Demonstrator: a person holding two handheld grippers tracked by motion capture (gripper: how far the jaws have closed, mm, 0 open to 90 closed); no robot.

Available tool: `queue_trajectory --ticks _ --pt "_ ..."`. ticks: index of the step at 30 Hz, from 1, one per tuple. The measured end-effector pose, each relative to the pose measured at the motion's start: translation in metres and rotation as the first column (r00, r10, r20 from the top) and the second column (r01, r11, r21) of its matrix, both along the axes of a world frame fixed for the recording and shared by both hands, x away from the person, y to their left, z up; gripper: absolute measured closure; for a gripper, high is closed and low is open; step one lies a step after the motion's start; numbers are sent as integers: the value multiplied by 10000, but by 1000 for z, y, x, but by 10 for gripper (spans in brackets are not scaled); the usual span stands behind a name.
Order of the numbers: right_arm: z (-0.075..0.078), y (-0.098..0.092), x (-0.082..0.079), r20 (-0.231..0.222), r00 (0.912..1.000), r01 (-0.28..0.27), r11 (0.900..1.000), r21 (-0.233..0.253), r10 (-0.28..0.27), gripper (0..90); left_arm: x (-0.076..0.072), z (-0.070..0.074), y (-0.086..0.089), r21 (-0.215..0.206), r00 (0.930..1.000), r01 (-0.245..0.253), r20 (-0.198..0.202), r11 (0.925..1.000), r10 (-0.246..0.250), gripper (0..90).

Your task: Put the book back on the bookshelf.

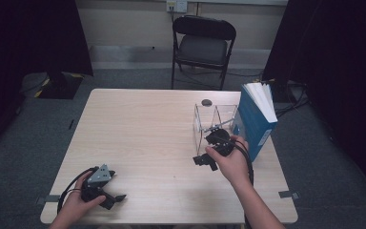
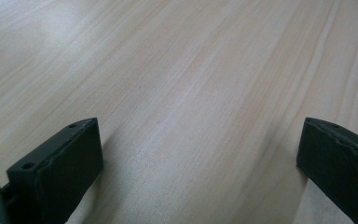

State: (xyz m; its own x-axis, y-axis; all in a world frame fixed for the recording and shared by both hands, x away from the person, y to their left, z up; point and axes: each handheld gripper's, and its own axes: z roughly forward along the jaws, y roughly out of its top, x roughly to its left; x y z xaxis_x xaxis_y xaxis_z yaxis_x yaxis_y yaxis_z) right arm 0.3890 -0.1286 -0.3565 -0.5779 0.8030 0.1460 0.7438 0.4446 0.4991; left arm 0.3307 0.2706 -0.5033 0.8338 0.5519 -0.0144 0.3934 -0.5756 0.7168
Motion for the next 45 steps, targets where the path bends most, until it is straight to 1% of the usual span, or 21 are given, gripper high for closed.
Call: queue_trajectory --ticks 4,5,7,8,11,12,16,18,19,27,28,29,31,37,38,40,41,45 --pt "-3 6 -1 40 9999 -159 9998 138 159 200 0 0 0 2 10000 3 -3 10000 -3 0" --pt "-6 9 -1 -32 9997 -243 9996 135 243 200 0 0 0 -1 10000 2 -3 10000 -2 0" --pt "-7 10 -1 -31 9998 -197 9997 137 197 200 0 0 0 5 10000 2 -16 10000 -2 0" --pt "-8 11 -1 -26 9996 -294 9995 105 295 200 0 0 0 -4 10000 3 -8 10000 -3 0" --pt "-10 14 -1 -84 9995 -319 9994 121 320 200 0 0 0 1 10000 0 -14 10000 0 0" --pt "-11 16 -2 -94 9993 -353 9992 209 356 200 0 0 0 4 10000 1 -14 10000 -1 0" --pt "-13 18 -2 -64 9992 -403 9989 220 404 200 0 0 0 -3 10000 1 -18 10000 -1 0" --pt "-14 20 -2 -163 9990 -412 9987 292 417 200 0 0 0 -3 10000 2 -9 10000 -2 0" --pt "-15 21 -2 -77 9992 -398 9988 293 401 200 0 0 0 5 10000 1 -12 10000 -1 0" --pt "-19 26 -1 -130 9982 -581 9978 333 585 200 0 0 0 -3 10000 4 -6 10000 -4 0" --pt "-19 28 -1 -175 9984 -536 9981 313 541 200 0 0 0 5 10000 0 -11 10000 0 0" --pt "-21 30 -1 -118 9977 -664 9974 268 668 200 0 0 0 -7 10000 -1 -6 10000 1 0" --pt "-21 31 -1 -153 9976 -665 9975 257 669 200 0 0 0 -8 10000 -3 -8 10000 3 0" --pt "-26 37 0 -148 9965 -820 9959 373 826 200 0 0 0 4 10000 -3 -13 10000 3 0" --pt "-27 39 -1 -210 9965 -804 9959 411 813 200 0 0 0 -1 10000 2 -18 10000 -2 0" --pt "-28 40 0 -142 9960 -871 9953 428 878 200 0 0 0 -6 10000 -16 -22 10000 16 0" --pt "-29 42 -1 -212 9961 -850 9955 430 860 200 0 0 0 -11 10000 -2 -11 10000 2 0" --pt "-31 46 -1 -187 9952 -948 9947 411 956 200 0 0 0 -11 10000 -4 -12 10000 4 0"
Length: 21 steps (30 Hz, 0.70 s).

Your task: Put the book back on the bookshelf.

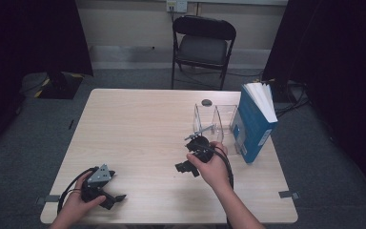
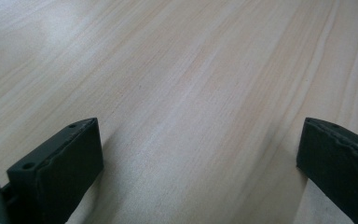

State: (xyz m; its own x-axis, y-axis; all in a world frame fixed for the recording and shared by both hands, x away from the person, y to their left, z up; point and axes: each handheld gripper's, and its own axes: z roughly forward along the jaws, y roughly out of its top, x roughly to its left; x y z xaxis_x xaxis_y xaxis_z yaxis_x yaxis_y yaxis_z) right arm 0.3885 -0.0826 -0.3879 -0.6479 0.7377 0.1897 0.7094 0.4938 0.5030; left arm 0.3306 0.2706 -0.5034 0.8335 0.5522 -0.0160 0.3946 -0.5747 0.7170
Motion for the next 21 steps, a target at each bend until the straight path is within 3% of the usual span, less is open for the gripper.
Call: queue_trajectory --ticks 21 --pt "-19 23 -2 -247 9990 -383 9993 36 384 202 0 0 0 3 10000 1 0 10000 -1 0"
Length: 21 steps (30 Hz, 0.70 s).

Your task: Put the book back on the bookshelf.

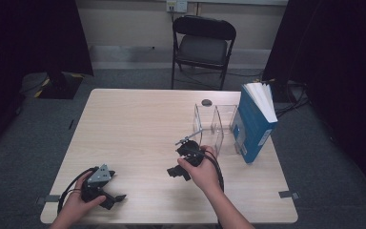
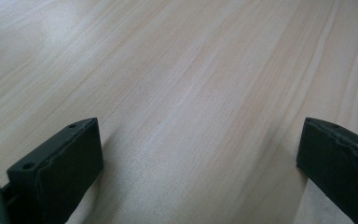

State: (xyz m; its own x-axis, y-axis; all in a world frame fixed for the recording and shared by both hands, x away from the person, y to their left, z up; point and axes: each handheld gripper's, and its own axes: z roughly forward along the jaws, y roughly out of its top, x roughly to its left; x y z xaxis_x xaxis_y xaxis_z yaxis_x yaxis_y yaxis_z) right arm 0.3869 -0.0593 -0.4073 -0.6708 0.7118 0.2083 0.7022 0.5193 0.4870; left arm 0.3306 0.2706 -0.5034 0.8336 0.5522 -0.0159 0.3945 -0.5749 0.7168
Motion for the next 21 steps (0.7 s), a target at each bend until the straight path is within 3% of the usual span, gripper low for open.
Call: queue_trajectory --ticks 21 --pt "-26 9 1 -195 9994 -279 9996 -97 277 205 0 0 0 3 10000 2 1 10000 -2 0"
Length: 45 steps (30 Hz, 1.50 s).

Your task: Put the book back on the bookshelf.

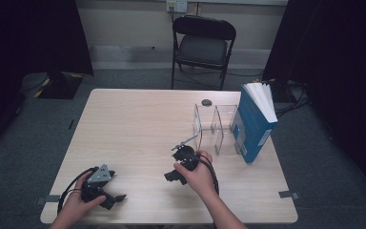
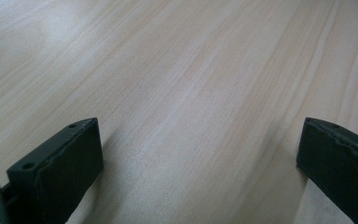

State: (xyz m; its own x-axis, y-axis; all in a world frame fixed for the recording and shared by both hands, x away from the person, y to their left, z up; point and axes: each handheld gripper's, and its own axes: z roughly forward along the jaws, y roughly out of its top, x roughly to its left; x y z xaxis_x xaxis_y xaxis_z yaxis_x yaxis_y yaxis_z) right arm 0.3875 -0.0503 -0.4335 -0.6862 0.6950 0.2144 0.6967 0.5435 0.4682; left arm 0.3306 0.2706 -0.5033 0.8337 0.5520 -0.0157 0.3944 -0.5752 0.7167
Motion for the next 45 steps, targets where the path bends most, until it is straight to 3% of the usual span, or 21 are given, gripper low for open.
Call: queue_trajectory --ticks 28,45 --pt "-27 7 1 -104 9999 -54 9996 -266 51 211 0 0 0 -15 10000 -17 -8 10000 17 0" --pt "-38 8 0 306 9990 -293 9979 -586 312 209 0 0 0 -3 10000 -3 1 10000 3 0"
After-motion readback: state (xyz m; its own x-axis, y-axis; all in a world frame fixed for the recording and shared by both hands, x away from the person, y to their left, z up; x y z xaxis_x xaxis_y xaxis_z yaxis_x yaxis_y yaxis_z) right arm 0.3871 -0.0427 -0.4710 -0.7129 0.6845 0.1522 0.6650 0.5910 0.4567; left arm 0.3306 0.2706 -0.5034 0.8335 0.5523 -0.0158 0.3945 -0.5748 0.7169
